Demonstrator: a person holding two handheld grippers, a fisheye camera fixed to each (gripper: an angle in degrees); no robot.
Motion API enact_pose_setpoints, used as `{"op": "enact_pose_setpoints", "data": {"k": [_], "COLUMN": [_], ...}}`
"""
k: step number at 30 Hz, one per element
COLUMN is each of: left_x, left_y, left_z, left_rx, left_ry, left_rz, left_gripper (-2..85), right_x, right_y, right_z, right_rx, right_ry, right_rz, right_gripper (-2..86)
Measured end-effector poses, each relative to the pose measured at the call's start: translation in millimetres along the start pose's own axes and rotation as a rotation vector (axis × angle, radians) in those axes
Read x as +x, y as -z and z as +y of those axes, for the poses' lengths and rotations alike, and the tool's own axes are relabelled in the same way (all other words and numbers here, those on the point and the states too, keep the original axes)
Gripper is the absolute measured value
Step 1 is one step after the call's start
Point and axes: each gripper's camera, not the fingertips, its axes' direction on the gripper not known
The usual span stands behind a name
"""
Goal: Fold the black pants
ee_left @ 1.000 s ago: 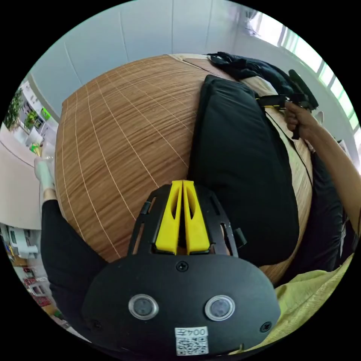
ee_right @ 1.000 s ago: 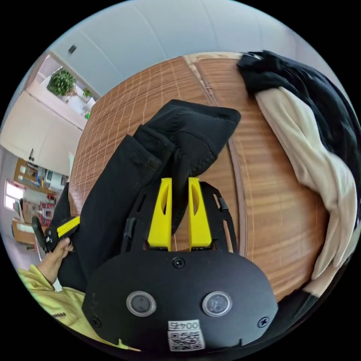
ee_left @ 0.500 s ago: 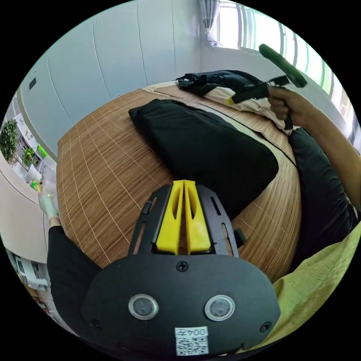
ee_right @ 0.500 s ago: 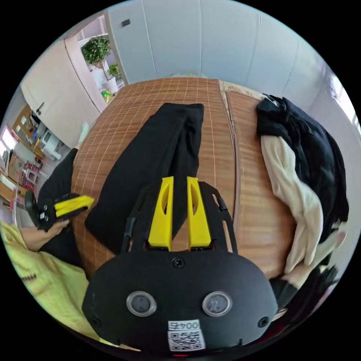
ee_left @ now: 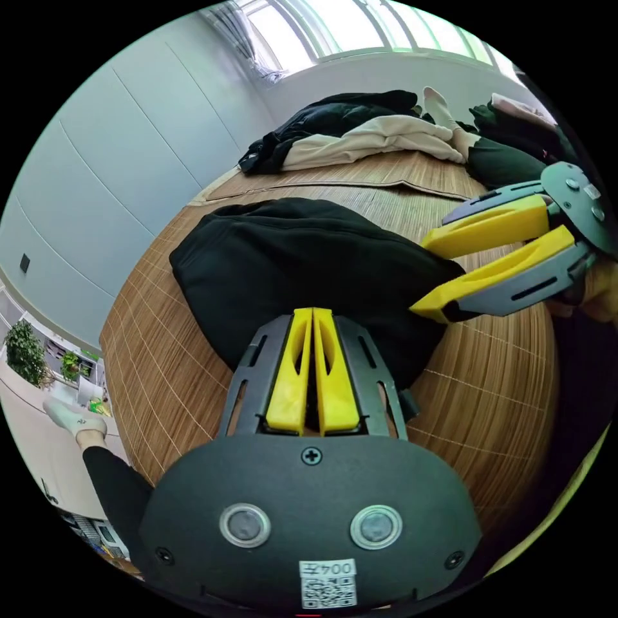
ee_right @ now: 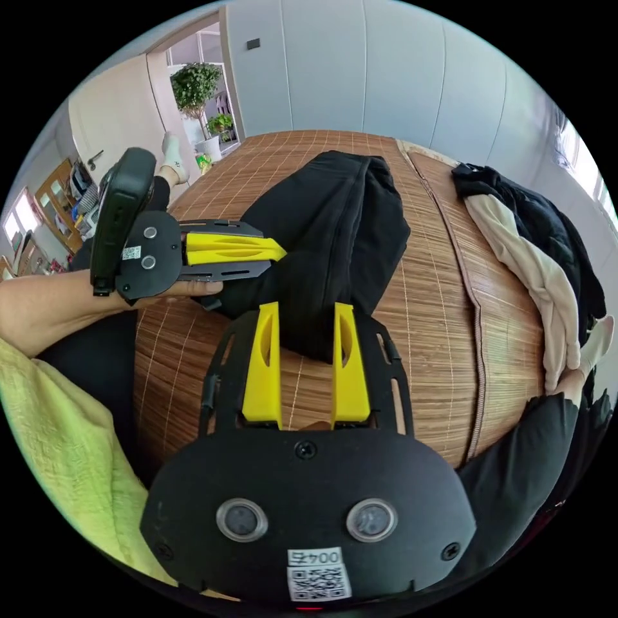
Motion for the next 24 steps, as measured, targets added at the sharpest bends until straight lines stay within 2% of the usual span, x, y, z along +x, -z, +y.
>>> {"op": "enact_pose_setpoints", "data": {"k": [3, 6, 9, 13, 17, 19, 21, 22, 24], "left_x": [1, 5, 0, -20, -44, -58, -76, -82, -84], "left_y": [4, 10, 21, 36, 20, 27, 30, 20, 4], "left_z": [-3, -5, -16, -32, -54, -64, -70, -73, -75], "left_rx": [-0.033, -0.051, -0.084, -0.048, -0.099, -0.054, 0.008, -0.028, -0.074], "left_ry": [-0.019, -0.1, -0.156, -0.124, -0.059, 0.017, 0.096, 0.117, 0.114], "left_rz": [-0.007, -0.042, -0.048, -0.001, 0.005, 0.003, 0.085, 0.139, 0.158], "left_gripper": [0.3, 0.6, 1.0, 2.0, 5.9, 6.4, 6.0, 5.8, 5.4], "right_x": [26, 54, 71, 87, 93, 101, 108, 110, 107], "right_y": [21, 49, 41, 18, -9, -16, -21, -25, -35], "right_z": [1, 3, -2, -15, -34, -37, -39, -39, -39], "right_rx": [0.051, 0.101, -0.051, -0.083, -0.093, -0.081, -0.076, -0.082, -0.137], "right_ry": [-0.031, 0.067, 0.276, 0.36, 0.35, 0.333, 0.306, 0.303, 0.316], "right_rz": [-0.047, -0.118, -0.165, -0.373, -0.39, -0.425, -0.502, -0.564, -0.565], "right_gripper": [12.7, 13.6, 14.3, 14.3, 14.8, 14.8, 14.8, 14.7, 14.5]}}
